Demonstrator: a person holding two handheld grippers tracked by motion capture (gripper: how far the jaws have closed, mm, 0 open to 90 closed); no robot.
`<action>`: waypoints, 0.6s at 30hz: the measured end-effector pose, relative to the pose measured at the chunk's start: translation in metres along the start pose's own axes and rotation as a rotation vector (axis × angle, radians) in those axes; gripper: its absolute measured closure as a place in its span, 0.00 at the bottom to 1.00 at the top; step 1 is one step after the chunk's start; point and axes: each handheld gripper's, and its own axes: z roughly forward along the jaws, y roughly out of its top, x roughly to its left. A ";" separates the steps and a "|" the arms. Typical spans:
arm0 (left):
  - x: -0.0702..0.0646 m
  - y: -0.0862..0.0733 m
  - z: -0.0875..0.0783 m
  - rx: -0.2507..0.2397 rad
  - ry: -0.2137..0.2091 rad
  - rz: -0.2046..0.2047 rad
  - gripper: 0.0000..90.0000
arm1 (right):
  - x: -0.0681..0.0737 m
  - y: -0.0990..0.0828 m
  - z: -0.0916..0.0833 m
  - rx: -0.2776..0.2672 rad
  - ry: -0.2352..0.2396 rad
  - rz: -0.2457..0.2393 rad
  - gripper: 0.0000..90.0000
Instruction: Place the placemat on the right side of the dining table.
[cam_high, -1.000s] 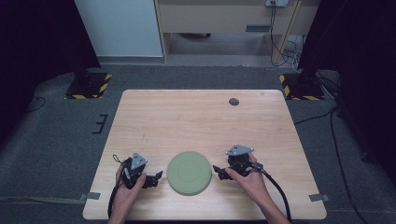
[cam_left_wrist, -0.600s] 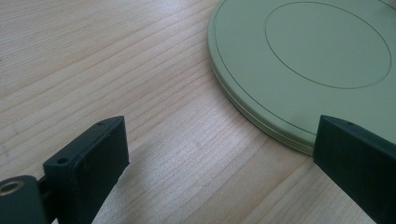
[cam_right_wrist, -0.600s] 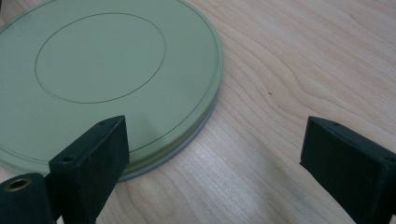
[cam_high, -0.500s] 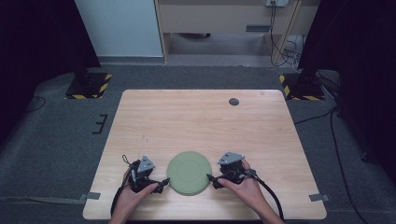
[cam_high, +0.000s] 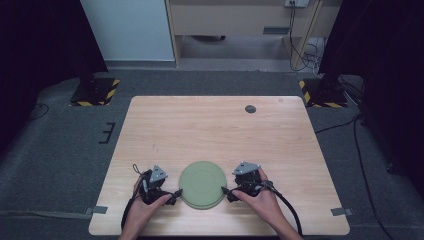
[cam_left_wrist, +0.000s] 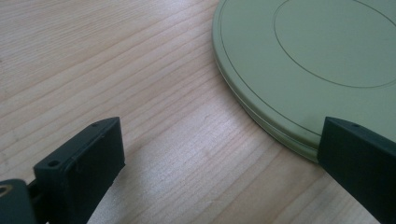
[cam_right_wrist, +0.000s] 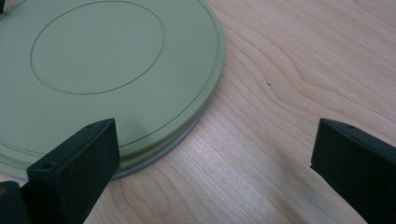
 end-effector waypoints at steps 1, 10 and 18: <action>0.000 0.000 0.000 -0.003 -0.004 0.000 0.01 | 0.000 0.000 0.000 0.002 0.003 0.001 0.03; 0.000 0.001 0.001 -0.004 0.010 0.005 0.00 | 0.001 0.001 0.000 0.009 -0.005 -0.003 0.02; -0.001 0.000 0.000 -0.008 0.020 0.008 0.02 | 0.001 0.001 -0.001 0.014 -0.011 0.008 0.06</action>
